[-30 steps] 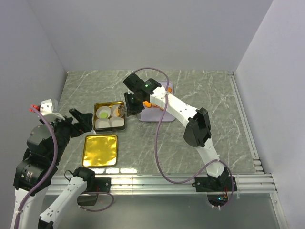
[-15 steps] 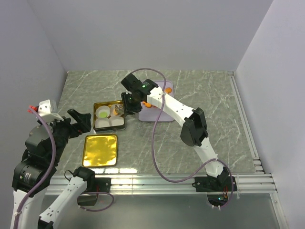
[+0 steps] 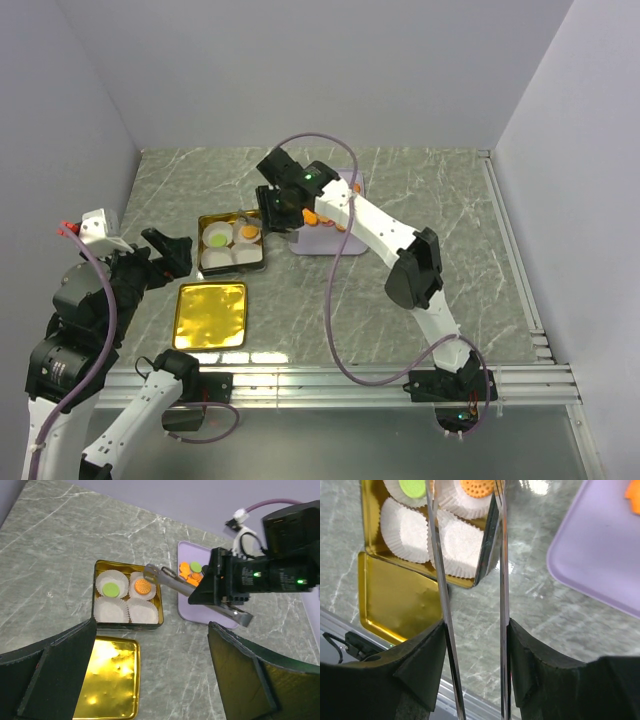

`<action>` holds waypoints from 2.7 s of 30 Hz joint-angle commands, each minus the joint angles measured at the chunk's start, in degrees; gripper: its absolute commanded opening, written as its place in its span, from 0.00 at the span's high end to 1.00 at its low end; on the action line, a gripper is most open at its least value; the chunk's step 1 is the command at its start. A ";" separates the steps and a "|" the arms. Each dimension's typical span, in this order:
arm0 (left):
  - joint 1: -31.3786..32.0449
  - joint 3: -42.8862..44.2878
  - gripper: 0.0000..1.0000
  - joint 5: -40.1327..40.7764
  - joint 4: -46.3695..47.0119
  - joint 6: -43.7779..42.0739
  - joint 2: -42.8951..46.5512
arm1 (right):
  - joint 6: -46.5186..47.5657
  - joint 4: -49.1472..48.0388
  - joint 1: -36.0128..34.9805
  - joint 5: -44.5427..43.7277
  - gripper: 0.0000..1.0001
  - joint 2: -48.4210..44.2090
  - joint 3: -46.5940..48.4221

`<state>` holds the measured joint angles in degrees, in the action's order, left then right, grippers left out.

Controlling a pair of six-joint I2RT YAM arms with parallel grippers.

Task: Pack the cookies

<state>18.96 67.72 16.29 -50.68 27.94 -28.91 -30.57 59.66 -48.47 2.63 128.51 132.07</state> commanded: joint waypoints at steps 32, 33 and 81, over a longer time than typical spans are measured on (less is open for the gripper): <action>0.20 -3.48 0.01 -6.36 3.30 5.81 -1.50 | 5.78 -8.07 9.27 -7.64 0.44 -29.28 -40.67; 0.20 -3.39 0.01 -6.28 3.39 5.81 -1.50 | 6.04 -8.07 9.18 -7.47 0.44 -28.24 -40.14; 0.20 -3.48 0.01 -0.30 3.65 1.41 -1.68 | 8.51 -1.74 9.09 -7.82 0.62 -11.61 -22.03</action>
<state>18.96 64.29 15.33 -50.00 30.63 -30.26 -22.00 56.73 -39.03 -3.68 118.87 107.74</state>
